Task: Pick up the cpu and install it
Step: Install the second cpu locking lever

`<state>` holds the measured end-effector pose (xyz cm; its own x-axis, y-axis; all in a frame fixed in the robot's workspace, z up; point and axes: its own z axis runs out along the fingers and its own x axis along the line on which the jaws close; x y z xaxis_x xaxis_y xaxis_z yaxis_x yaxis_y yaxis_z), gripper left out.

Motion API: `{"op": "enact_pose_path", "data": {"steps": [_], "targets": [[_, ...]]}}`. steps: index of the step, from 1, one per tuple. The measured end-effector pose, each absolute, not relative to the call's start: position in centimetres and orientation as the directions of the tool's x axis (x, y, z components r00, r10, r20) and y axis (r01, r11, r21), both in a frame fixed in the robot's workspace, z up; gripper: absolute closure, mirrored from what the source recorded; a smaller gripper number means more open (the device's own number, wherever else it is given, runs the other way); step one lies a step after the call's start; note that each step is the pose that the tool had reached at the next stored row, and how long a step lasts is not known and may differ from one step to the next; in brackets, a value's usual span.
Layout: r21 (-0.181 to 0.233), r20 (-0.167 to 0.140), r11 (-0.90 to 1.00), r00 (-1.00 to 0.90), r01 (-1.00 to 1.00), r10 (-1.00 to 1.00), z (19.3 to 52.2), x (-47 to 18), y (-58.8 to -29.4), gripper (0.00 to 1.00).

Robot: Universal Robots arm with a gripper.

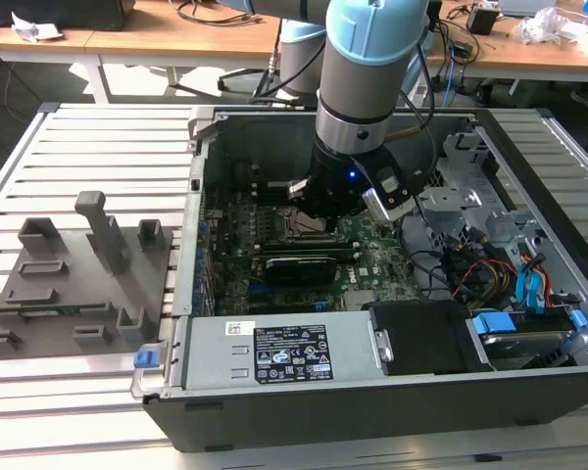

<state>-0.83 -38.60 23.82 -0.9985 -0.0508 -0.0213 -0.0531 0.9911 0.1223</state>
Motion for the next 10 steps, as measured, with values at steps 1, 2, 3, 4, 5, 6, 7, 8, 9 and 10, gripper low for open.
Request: {"op": "enact_pose_path", "data": {"steps": [1, 2, 3, 4, 5, 6, 7, 8, 9, 10], "targets": [[0.123, -0.021, 0.991, -0.998, -0.053, -0.051, 23.7, -0.8, -38.6, 0.89], [0.123, -0.021, 0.991, -0.998, -0.053, -0.051, 23.7, -0.9, -38.6, 0.89], [0.124, -0.021, 0.991, -0.998, -0.053, -0.051, 23.6, -0.9, -38.6, 0.89], [0.127, -0.022, 0.991, -0.998, -0.053, -0.051, 23.5, -1.1, -38.6, 0.89], [0.128, -0.022, 0.990, -0.998, -0.053, -0.051, 23.4, -1.1, -38.6, 0.89], [0.130, -0.022, 0.990, -0.998, -0.053, -0.051, 23.3, -1.2, -38.6, 0.89], [0.132, -0.022, 0.990, -0.998, -0.053, -0.051, 23.2, -1.4, -38.6, 0.89], [0.133, -0.022, 0.990, -0.998, -0.053, -0.051, 23.1, -1.6, -38.6, 0.89], [0.134, -0.022, 0.989, -0.998, -0.053, -0.051, 23.0, -1.7, -38.6, 0.89], [0.136, -0.022, 0.989, -0.998, -0.053, -0.051, 22.8, -1.9, -38.6, 0.89]]}}
